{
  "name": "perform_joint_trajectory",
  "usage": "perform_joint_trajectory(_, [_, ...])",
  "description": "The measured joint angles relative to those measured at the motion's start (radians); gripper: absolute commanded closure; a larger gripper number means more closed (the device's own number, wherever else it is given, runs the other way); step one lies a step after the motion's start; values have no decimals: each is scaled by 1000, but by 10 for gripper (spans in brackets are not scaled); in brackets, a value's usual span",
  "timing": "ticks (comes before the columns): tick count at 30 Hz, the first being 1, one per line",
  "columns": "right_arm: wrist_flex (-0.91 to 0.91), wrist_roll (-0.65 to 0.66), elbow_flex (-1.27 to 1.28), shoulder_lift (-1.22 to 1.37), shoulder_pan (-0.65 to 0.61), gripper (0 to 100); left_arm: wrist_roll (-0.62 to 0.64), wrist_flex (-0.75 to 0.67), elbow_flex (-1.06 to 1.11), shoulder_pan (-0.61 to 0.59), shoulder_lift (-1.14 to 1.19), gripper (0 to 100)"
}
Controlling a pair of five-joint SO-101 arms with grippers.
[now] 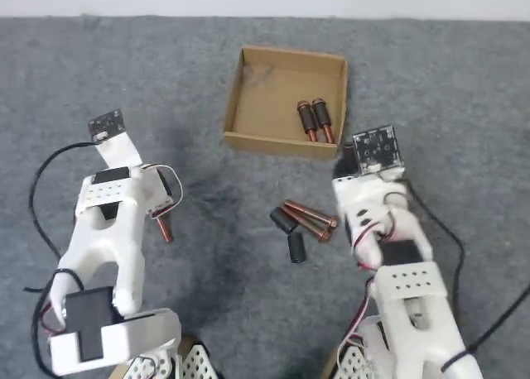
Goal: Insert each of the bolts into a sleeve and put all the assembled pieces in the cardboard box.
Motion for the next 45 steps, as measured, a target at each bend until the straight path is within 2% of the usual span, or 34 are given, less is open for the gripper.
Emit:
perform_joint_trajectory(5, [-367, -77, 92, 0, -83, 991, 0, 0, 0, 0, 0, 989])
perform_joint_trajectory(10, [-542, -84, 95, 52, -101, 991, 0, 0, 0, 0, 0, 989])
perform_joint_trajectory(17, [-944, -84, 95, 302, -107, 991, 0, 0, 0, 0, 0, 989])
perform_joint_trajectory(27, [-1444, -84, 98, 723, -199, 991, 0, -75, 40, 2, -6, 989])
perform_joint_trajectory(34, [-1774, -84, 239, 922, -226, 991, 0, -75, 40, 2, -6, 989])
perform_joint_trajectory(37, [-1863, -84, 305, 937, -230, 991, 0, -95, 40, 2, -6, 989])
perform_joint_trajectory(45, [-1887, -86, 308, 937, -229, 991, 0, -112, 40, 2, -6, 989])
